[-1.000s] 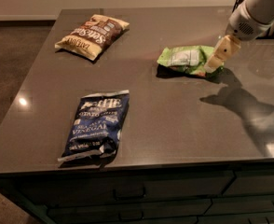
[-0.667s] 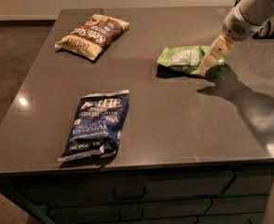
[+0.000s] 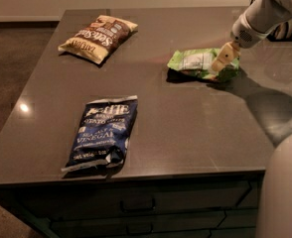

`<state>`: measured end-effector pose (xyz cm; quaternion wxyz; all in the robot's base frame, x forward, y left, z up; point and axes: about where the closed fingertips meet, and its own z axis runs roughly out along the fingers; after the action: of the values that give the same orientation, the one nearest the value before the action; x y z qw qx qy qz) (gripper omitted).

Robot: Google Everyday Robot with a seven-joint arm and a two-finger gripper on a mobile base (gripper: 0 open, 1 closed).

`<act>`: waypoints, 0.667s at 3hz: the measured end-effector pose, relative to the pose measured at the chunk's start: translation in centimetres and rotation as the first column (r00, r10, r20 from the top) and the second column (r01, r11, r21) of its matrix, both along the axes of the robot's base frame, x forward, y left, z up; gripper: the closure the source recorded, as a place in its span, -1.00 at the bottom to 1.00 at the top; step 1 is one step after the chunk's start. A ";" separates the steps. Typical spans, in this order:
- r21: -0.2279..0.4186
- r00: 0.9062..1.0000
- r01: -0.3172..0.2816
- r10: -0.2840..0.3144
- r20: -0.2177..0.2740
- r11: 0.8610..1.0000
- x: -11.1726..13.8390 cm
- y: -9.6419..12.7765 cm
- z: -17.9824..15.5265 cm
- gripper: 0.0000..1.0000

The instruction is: Move green rice chip bag near blue chip bag

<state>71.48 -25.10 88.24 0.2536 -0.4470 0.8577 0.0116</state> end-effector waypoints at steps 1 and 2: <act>0.002 1.000 -0.009 0.009 -0.005 1.000 0.3 0.3 -0.5 -0.25; 0.004 0.999 -0.038 0.038 0.005 0.999 -0.1 1.2 -0.1 0.20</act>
Offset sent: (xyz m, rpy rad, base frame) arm -0.0125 0.0213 0.0116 0.0050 -0.0284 0.0729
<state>71.36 -23.94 88.15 0.2562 -0.4626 0.8485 0.0171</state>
